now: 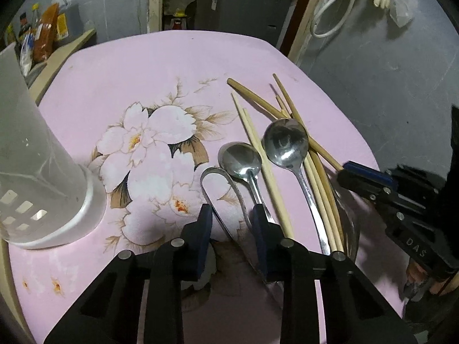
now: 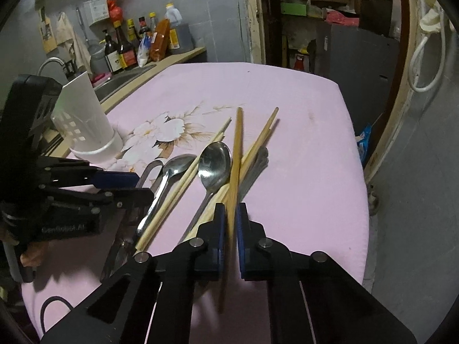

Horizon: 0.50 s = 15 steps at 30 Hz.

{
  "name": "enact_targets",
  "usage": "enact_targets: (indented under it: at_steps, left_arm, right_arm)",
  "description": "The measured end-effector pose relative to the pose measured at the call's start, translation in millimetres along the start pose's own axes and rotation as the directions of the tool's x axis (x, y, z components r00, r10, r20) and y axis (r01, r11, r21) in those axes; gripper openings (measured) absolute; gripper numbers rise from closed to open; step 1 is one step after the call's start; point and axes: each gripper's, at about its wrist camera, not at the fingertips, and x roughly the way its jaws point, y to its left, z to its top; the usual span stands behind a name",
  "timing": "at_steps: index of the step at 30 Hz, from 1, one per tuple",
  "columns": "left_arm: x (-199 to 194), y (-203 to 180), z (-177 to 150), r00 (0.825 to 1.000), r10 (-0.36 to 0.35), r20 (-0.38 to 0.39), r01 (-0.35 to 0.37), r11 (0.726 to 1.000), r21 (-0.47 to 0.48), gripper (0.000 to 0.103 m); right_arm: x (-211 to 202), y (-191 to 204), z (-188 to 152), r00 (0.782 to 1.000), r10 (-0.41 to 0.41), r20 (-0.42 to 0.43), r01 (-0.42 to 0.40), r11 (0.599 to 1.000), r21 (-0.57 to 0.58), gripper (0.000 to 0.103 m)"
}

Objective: Organize utensils
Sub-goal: 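Grasp a wooden chopstick with the right tool while the left tool grasps the metal tongs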

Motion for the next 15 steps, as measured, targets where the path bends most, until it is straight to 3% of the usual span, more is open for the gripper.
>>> enact_targets:
  at_steps: [8,15]
  left_arm:
    - [-6.4,2.0,-3.8,1.0,0.026,0.018,-0.026,1.0,0.013,0.019]
    - [-12.9,7.0,-12.0,1.0,0.018,0.012,-0.019,1.0,0.025,0.019]
  right_arm:
    - [-22.0,-10.5,-14.6,0.998,-0.05,0.048,0.047,0.997,0.062,0.004]
    - [-24.2,-6.2,-33.7,0.998,-0.05,-0.035,0.052,0.996,0.072,0.005]
